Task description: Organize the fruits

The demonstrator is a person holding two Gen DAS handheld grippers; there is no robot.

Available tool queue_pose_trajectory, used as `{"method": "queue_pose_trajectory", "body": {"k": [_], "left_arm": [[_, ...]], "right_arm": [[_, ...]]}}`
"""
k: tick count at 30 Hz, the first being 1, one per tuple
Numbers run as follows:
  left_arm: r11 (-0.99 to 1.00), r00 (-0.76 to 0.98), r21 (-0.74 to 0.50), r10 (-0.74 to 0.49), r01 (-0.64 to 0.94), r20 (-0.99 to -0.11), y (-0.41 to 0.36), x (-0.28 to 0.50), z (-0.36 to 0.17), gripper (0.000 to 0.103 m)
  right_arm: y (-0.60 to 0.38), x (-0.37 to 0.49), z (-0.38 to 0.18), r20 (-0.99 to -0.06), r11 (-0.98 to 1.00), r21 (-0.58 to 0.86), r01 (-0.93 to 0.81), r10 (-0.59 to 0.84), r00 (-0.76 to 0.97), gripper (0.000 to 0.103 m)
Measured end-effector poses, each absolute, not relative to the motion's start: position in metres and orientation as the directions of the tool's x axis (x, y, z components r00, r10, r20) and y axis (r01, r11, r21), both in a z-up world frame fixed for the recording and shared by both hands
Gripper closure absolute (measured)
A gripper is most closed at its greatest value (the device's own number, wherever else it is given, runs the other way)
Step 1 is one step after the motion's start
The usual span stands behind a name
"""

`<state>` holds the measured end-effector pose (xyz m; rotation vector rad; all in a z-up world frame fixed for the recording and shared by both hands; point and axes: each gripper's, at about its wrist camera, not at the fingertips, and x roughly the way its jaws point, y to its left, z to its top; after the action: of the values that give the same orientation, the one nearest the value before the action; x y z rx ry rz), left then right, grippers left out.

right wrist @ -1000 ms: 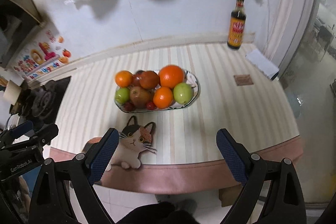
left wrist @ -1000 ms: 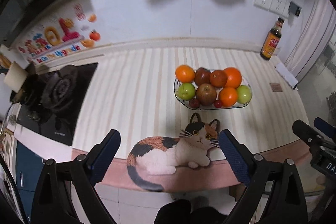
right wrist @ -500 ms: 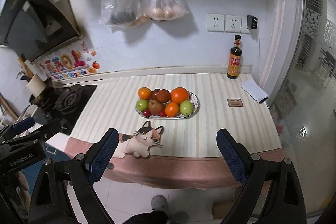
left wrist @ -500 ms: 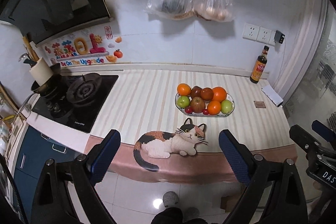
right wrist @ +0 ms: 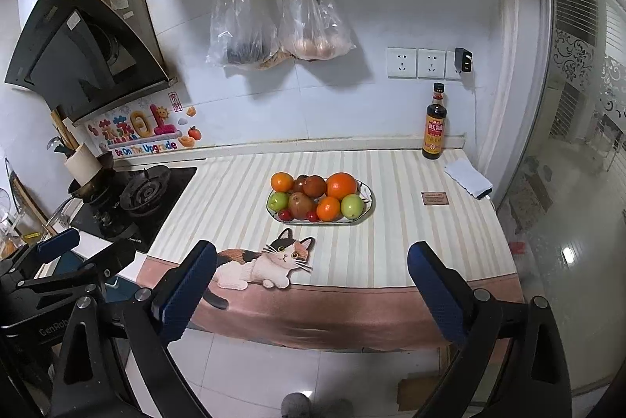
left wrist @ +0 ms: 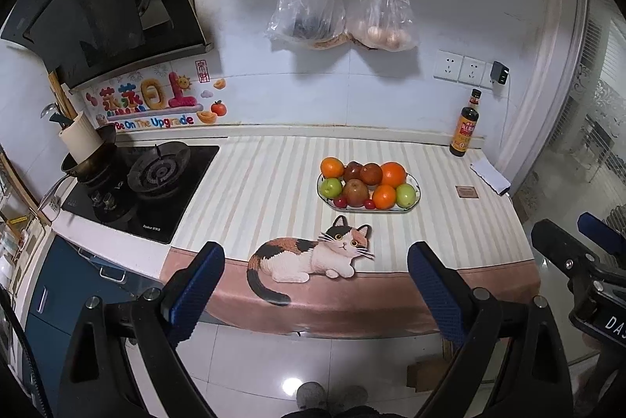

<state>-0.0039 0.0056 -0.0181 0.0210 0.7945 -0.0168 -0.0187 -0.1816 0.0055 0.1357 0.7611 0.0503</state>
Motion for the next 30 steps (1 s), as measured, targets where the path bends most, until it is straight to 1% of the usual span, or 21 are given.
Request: {"method": "queue_pose_trajectory", "body": {"k": [2,4,9,15,21,30], "left_arm": [[1.0,0.702,0.01,-0.01,0.025,-0.712,0.008,-0.003,-0.017,0.007],[1.0,0.701,0.007,-0.014,0.026,-0.713,0.008,-0.002,-0.017,0.001],[0.999,0.68,0.006,-0.023,0.041,-0.733,0.011,0.017,-0.021,0.001],[0.999,0.635,0.007,-0.021,0.042,-0.772,0.01,0.055,-0.035,0.001],[0.999,0.595,0.017,-0.011,0.042,-0.804,0.008,0.085,-0.051,0.001],[0.999,0.537,0.035,0.013,0.03,-0.843,0.005,0.12,-0.077,0.001]], "right_arm": [[-0.181,-0.018,0.007,-0.684,0.989,0.149,0.007,0.098,0.723,0.003],[-0.18,-0.017,0.006,-0.685,0.988,0.154,0.012,0.098,0.722,0.003],[-0.181,-0.002,0.0,-0.703,0.983,0.181,0.03,0.108,0.703,0.003],[-0.185,0.034,-0.015,-0.739,0.983,0.174,0.05,0.097,0.667,0.003],[-0.19,0.075,-0.039,-0.785,0.985,0.163,0.062,0.091,0.613,0.003],[-0.193,0.121,-0.071,-0.831,0.985,0.157,0.076,0.09,0.549,0.003]]}}
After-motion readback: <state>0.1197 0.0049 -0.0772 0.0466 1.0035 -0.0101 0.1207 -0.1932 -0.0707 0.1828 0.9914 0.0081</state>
